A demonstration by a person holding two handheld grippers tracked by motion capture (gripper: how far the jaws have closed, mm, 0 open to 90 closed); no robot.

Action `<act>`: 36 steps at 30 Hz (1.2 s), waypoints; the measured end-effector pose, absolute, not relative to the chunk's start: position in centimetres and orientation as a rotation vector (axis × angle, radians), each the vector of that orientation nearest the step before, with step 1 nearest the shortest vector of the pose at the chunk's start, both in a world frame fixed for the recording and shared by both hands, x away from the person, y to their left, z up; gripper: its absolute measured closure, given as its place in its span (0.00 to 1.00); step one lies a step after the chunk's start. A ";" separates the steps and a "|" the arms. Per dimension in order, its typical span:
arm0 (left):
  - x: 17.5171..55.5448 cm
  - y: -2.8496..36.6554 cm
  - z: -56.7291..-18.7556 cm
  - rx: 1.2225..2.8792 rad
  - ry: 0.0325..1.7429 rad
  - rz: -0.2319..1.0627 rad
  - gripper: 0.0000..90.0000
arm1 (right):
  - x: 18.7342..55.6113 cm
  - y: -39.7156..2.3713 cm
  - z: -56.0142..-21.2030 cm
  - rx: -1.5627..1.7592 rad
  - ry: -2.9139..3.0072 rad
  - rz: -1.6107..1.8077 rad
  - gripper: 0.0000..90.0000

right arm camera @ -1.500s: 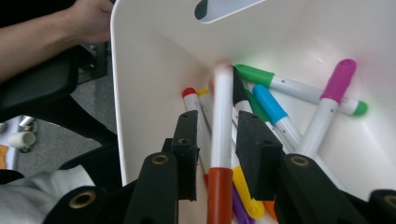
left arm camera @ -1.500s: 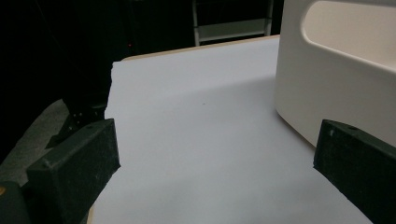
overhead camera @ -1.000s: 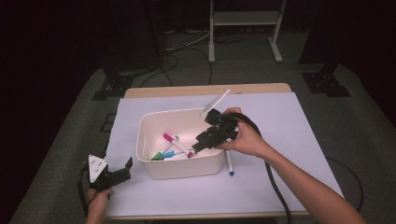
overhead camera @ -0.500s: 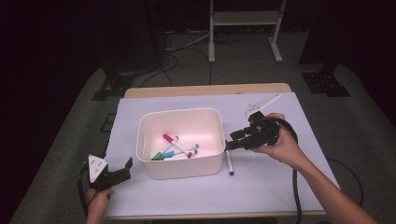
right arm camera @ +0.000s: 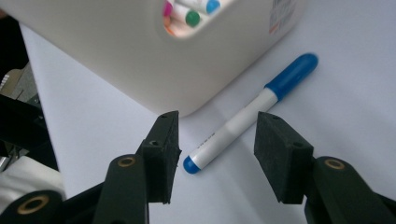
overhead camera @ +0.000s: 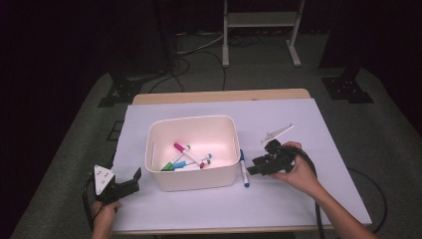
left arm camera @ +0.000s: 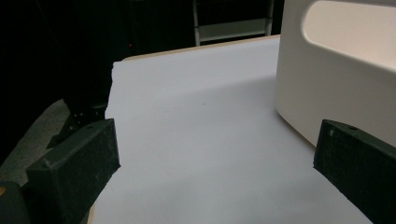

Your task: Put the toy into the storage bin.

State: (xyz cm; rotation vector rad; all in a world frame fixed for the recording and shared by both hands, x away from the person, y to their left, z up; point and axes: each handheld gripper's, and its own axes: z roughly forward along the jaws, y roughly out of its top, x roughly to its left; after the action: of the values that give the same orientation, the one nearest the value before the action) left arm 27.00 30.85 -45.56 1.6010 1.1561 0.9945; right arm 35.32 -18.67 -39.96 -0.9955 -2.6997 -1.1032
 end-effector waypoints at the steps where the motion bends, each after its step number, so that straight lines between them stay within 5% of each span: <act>1: 27.0 30.9 -45.6 1.604 1.155 0.996 0.00 | 35.4 -18.5 -40.3 -1.005 -2.697 -1.096 0.54; 17: 27.0 30.9 -45.6 1.602 1.154 0.995 0.00 | 37.3 -16.8 -43.8 -1.230 -2.740 -1.041 0.58; 31: 27.0 30.9 -45.6 1.602 1.152 0.997 0.00 | 36.5 -19.4 -43.8 -1.384 -2.827 -0.936 0.83; 36: 27.0 30.9 -45.6 1.603 1.152 0.996 0.00 | 36.1 -20.9 -43.9 -1.378 -2.788 -0.954 0.84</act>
State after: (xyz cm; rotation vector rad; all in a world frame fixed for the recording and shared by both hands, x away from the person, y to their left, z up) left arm 26.98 30.86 -45.55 1.6026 1.1520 0.9963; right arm 36.11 -20.89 -43.88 -1.3784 -2.7882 -0.9543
